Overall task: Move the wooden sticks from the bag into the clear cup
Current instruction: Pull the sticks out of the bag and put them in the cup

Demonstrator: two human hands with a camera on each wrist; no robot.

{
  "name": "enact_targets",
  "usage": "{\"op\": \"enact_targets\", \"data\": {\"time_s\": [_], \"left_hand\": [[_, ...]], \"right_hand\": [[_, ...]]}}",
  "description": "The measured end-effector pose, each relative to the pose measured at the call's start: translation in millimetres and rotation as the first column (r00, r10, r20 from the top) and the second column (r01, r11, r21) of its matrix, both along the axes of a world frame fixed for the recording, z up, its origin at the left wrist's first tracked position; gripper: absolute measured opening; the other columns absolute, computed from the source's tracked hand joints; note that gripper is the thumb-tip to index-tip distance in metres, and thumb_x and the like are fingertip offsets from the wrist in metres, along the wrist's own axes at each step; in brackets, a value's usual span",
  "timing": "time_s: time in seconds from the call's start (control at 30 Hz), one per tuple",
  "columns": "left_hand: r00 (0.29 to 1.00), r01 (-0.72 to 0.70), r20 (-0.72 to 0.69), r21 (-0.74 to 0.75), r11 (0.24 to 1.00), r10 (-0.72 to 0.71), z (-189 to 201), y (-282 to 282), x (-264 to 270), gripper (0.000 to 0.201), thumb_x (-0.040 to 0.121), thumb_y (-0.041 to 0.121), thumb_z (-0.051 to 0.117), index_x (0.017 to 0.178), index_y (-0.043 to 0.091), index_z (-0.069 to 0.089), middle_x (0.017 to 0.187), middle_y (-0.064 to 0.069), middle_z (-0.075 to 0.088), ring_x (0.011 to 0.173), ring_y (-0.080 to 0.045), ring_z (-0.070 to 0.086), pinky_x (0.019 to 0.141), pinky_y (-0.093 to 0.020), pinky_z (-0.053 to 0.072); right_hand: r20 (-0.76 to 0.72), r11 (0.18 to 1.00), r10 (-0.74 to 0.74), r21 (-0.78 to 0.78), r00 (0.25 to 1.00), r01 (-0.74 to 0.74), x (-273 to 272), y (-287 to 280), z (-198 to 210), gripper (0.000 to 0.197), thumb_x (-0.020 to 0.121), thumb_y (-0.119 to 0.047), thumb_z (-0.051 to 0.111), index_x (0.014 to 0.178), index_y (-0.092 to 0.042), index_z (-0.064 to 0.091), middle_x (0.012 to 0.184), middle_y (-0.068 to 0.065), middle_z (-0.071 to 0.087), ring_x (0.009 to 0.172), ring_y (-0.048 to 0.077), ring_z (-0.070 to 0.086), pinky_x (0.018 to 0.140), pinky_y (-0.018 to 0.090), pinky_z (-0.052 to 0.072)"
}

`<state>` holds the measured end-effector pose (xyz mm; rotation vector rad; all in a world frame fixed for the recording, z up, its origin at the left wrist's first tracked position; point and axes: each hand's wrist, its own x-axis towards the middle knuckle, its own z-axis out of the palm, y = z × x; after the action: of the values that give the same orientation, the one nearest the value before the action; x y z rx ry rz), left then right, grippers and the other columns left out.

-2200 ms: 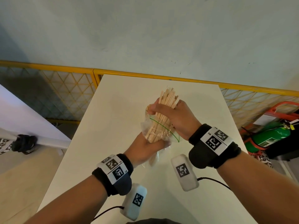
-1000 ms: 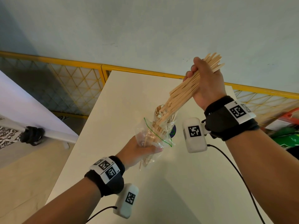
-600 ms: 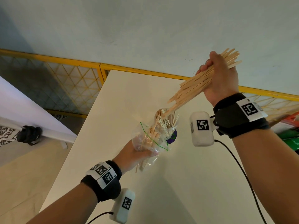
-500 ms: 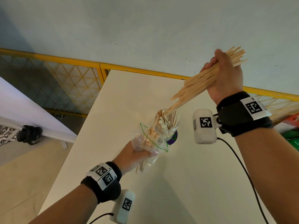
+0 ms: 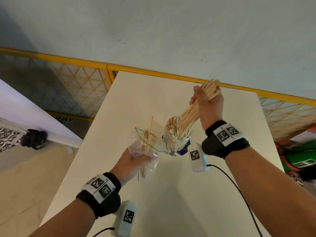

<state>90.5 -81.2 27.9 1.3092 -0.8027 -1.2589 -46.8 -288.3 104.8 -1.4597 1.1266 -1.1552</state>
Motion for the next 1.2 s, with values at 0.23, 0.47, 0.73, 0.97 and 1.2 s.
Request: {"op": "enact_targets", "data": {"time_s": [0.23, 0.47, 0.73, 0.97, 1.2], "left_hand": [[1.0, 0.001, -0.006, 0.002, 1.0, -0.001, -3.3, -4.1, -0.6, 0.029, 0.083, 0.003, 0.071, 0.109, 0.012, 0.065, 0.096, 0.001, 0.075, 0.096, -0.014, 0.07, 0.085, -0.026, 0.054], [0.998, -0.059, 0.01, -0.005, 0.998, 0.059, 1.2, -10.6, 1.5, 0.036, 0.077, 0.011, 0.074, 0.112, 0.009, 0.065, 0.099, -0.002, 0.076, 0.097, -0.016, 0.07, 0.085, -0.027, 0.052], [0.998, -0.056, -0.003, -0.014, 0.998, 0.056, 5.0, -7.0, 5.0, 0.033, 0.076, 0.012, 0.072, 0.108, 0.012, 0.066, 0.091, 0.003, 0.076, 0.088, -0.009, 0.07, 0.076, -0.019, 0.053], [0.997, -0.071, -0.014, -0.005, 0.997, 0.071, 3.1, -4.1, 7.3, 0.033, 0.08, 0.004, 0.074, 0.112, 0.006, 0.064, 0.091, -0.002, 0.074, 0.085, -0.01, 0.07, 0.073, -0.018, 0.053], [0.998, -0.047, 0.029, -0.005, 0.999, 0.048, 5.5, -6.0, 3.9, 0.028, 0.084, -0.004, 0.068, 0.104, 0.016, 0.065, 0.084, 0.008, 0.076, 0.081, -0.003, 0.07, 0.07, -0.016, 0.053]], "right_hand": [[-0.01, 0.996, 0.073, 0.054, 0.997, -0.073, 9.3, 13.1, -20.7, 0.011, 0.088, -0.023, 0.062, 0.085, -0.017, 0.054, 0.062, -0.002, 0.064, 0.052, 0.0, 0.059, 0.055, 0.008, 0.047], [-0.015, 0.982, 0.184, 0.057, 0.983, -0.183, 14.6, 20.8, -18.0, 0.018, 0.087, -0.021, 0.065, 0.078, -0.027, 0.051, 0.067, -0.004, 0.065, 0.062, 0.007, 0.065, 0.062, 0.017, 0.052], [-0.13, 0.969, 0.244, 0.071, 0.961, -0.237, 2.6, 16.9, -30.7, 0.018, 0.086, -0.018, 0.066, 0.078, -0.025, 0.052, 0.07, -0.001, 0.065, 0.065, 0.007, 0.066, 0.067, 0.017, 0.052], [-0.129, 0.982, 0.165, 0.112, 0.978, -0.151, -0.6, 16.2, -35.3, 0.016, 0.087, -0.023, 0.065, 0.076, -0.023, 0.054, 0.071, 0.0, 0.068, 0.069, 0.012, 0.064, 0.072, 0.028, 0.052], [-0.297, 0.976, 0.218, 0.09, 0.93, -0.2, -2.9, 22.9, -51.5, 0.016, 0.085, -0.025, 0.067, 0.077, -0.023, 0.054, 0.07, -0.009, 0.061, 0.064, 0.002, 0.058, 0.061, 0.013, 0.045]]}}
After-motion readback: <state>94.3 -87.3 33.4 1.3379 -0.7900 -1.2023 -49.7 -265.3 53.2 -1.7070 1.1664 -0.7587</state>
